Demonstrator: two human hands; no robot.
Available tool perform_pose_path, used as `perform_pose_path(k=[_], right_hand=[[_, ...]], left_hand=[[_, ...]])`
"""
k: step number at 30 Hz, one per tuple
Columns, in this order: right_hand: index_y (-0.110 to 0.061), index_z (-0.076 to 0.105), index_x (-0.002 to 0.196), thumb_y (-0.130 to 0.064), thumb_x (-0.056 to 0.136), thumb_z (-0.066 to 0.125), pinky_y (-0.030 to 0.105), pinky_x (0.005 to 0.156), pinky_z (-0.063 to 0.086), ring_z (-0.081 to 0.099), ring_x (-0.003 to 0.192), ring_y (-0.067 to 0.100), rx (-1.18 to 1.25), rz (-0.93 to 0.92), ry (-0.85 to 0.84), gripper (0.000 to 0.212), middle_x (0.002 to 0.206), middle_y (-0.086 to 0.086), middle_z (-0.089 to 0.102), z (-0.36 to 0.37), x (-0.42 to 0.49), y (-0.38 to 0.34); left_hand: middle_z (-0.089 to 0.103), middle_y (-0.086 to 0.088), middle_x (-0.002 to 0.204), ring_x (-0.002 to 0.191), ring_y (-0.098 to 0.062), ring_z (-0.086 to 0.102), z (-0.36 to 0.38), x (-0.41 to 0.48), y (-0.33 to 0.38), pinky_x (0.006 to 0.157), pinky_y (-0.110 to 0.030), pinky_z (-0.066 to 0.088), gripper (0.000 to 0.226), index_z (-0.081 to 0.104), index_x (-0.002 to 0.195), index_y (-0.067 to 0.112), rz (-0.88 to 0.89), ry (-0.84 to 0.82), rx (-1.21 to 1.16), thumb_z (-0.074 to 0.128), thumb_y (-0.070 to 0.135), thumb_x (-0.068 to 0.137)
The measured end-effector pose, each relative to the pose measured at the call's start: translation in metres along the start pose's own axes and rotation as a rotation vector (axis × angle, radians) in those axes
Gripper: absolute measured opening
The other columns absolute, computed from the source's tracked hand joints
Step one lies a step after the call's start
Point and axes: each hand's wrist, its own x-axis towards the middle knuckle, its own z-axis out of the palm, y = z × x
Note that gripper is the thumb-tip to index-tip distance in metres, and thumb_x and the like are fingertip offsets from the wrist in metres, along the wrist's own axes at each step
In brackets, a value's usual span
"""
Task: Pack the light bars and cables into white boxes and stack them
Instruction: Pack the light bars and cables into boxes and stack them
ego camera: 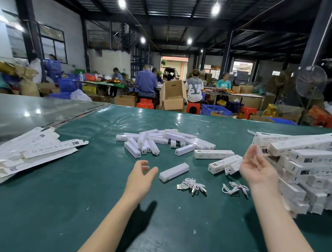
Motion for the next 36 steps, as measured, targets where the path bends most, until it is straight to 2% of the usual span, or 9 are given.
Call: perform_pose_path(k=[4, 7, 10, 15, 17, 21, 26, 31, 36], right_hand=[[-0.015, 0.053, 0.081, 0.003, 0.090, 0.045, 0.020, 0.047, 0.053, 0.059, 0.045, 0.008, -0.738, -0.183, -0.081, 0.021, 0.055, -0.001, 0.062, -0.042, -0.007, 0.032], [-0.014, 0.055, 0.068, 0.006, 0.080, 0.055, 0.021, 0.054, 0.045, 0.051, 0.052, 0.009, -1.857, -0.622, -0.501, 0.024, 0.057, 0.000, 0.057, -0.080, -0.017, 0.059], [-0.016, 0.059, 0.075, -0.008, 0.079, 0.054, 0.031, 0.070, 0.042, 0.056, 0.078, 0.018, -2.444, -0.556, -0.835, 0.010, 0.081, -0.004, 0.064, -0.097, -0.017, 0.076], [-0.016, 0.064, 0.072, -0.003, 0.076, 0.059, 0.021, 0.067, 0.041, 0.056, 0.070, 0.012, -2.309, -0.589, -0.733, 0.015, 0.076, -0.020, 0.066, -0.099, -0.014, 0.071], [-0.018, 0.063, 0.069, -0.002, 0.075, 0.059, 0.013, 0.062, 0.037, 0.051, 0.066, 0.005, -2.297, -0.592, -0.722, 0.017, 0.063, -0.034, 0.057, -0.098, -0.015, 0.071], [-0.018, 0.060, 0.065, 0.003, 0.075, 0.061, 0.018, 0.058, 0.035, 0.046, 0.059, 0.004, -2.234, -0.617, -0.791, 0.023, 0.060, -0.028, 0.054, -0.100, -0.019, 0.072], [-0.020, 0.062, 0.066, 0.003, 0.076, 0.061, 0.014, 0.056, 0.033, 0.050, 0.060, -0.002, -2.206, -0.595, -0.751, 0.026, 0.056, -0.030, 0.053, -0.102, -0.020, 0.074], [-0.016, 0.064, 0.069, 0.000, 0.077, 0.060, 0.014, 0.056, 0.031, 0.049, 0.062, -0.002, -2.263, -0.597, -0.757, 0.019, 0.057, -0.032, 0.053, -0.101, -0.020, 0.075], [-0.014, 0.068, 0.088, -0.009, 0.084, 0.064, 0.016, 0.055, 0.040, 0.052, 0.051, 0.001, -1.971, -0.382, -0.644, 0.008, 0.061, -0.012, 0.060, -0.096, -0.020, 0.082]], left_hand=[[0.050, -0.010, 0.130, 0.117, -0.029, 0.047, -0.037, 0.040, -0.010, 0.095, -0.034, 0.035, 0.045, 0.046, 0.127, 0.007, 0.021, 0.291, 0.231, 0.061, 0.018, 0.086], [0.043, -0.015, 0.138, 0.131, -0.033, 0.032, -0.073, 0.066, -0.027, 0.104, -0.038, 0.028, 0.051, 0.043, 0.131, 0.004, -0.022, 0.431, 0.515, 0.059, 0.019, 0.085], [0.020, -0.008, 0.154, 0.141, -0.031, 0.008, -0.111, 0.083, -0.055, 0.113, -0.045, 0.016, 0.059, 0.032, 0.140, 0.008, -0.062, 0.422, 0.945, 0.053, 0.031, 0.089], [-0.004, -0.005, 0.159, 0.143, -0.030, -0.009, -0.173, 0.103, -0.069, 0.115, -0.048, 0.001, 0.070, 0.007, 0.150, 0.017, -0.030, 0.449, 1.257, 0.041, 0.042, 0.094], [-0.010, -0.008, 0.158, 0.143, -0.034, -0.008, -0.192, 0.105, -0.074, 0.114, -0.050, 0.006, 0.078, 0.000, 0.150, 0.019, -0.132, 0.478, 1.251, 0.044, 0.046, 0.092], [0.002, -0.017, 0.156, 0.138, -0.039, 0.016, -0.216, 0.100, -0.083, 0.107, -0.047, 0.025, 0.081, -0.003, 0.150, 0.018, -0.274, 0.485, 1.087, 0.040, 0.054, 0.092], [0.044, -0.007, 0.138, 0.124, -0.031, 0.036, -0.204, 0.094, -0.070, 0.097, -0.036, 0.034, 0.051, 0.048, 0.133, 0.020, -0.296, 0.424, 1.361, 0.032, 0.049, 0.094], [0.061, 0.002, 0.115, 0.114, -0.026, 0.039, -0.163, 0.085, -0.060, 0.091, -0.033, 0.030, 0.033, 0.065, 0.107, 0.029, -0.056, 0.410, 1.299, 0.036, 0.038, 0.096], [0.069, 0.004, 0.098, 0.114, -0.026, 0.042, -0.078, 0.048, -0.034, 0.090, -0.034, 0.021, 0.021, 0.071, 0.096, 0.028, 0.398, 0.435, 0.753, 0.050, 0.023, 0.093]])
